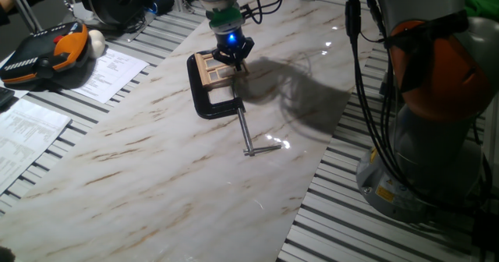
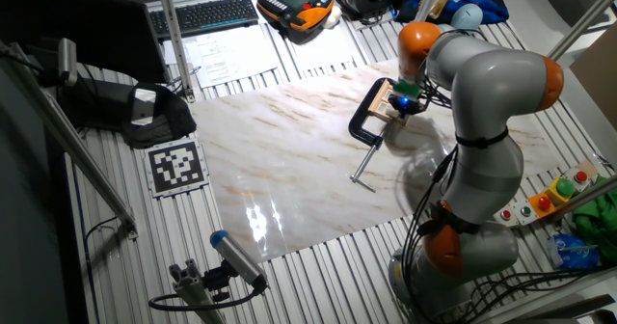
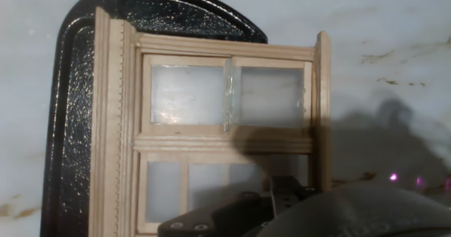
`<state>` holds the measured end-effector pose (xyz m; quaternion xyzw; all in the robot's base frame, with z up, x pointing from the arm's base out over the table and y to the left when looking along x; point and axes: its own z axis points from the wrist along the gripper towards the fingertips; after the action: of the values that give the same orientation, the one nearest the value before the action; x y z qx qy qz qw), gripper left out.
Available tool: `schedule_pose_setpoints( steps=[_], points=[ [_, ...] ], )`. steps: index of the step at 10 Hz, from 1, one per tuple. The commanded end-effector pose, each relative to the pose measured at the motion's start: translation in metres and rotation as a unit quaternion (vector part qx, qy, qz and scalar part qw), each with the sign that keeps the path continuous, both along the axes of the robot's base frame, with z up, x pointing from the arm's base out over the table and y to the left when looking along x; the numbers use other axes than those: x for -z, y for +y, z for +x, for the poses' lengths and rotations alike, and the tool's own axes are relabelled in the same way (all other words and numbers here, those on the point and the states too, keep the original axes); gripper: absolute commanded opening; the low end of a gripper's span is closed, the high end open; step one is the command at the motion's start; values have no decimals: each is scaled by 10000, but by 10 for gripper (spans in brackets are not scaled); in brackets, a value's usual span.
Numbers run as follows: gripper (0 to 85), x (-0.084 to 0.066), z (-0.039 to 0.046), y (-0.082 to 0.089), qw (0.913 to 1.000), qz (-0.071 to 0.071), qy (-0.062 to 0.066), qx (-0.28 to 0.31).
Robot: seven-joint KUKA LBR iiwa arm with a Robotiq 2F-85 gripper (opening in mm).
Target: Open a sliding window
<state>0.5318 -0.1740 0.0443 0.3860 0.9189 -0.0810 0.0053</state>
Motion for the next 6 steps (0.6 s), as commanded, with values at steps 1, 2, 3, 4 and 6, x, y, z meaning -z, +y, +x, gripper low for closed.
schedule_pose_setpoints(
  steps=[1, 2, 3, 4, 6],
  points=[
    [0, 16, 9, 8, 10000, 25, -7, -1],
    [0, 22, 17, 15, 10000, 32, -16, 6],
    [0, 19, 28, 28, 10000, 32, -16, 6],
    [0, 12, 41, 44, 10000, 32, -16, 6],
    [0, -2, 67, 74, 10000, -5, -27, -20]
  ],
)
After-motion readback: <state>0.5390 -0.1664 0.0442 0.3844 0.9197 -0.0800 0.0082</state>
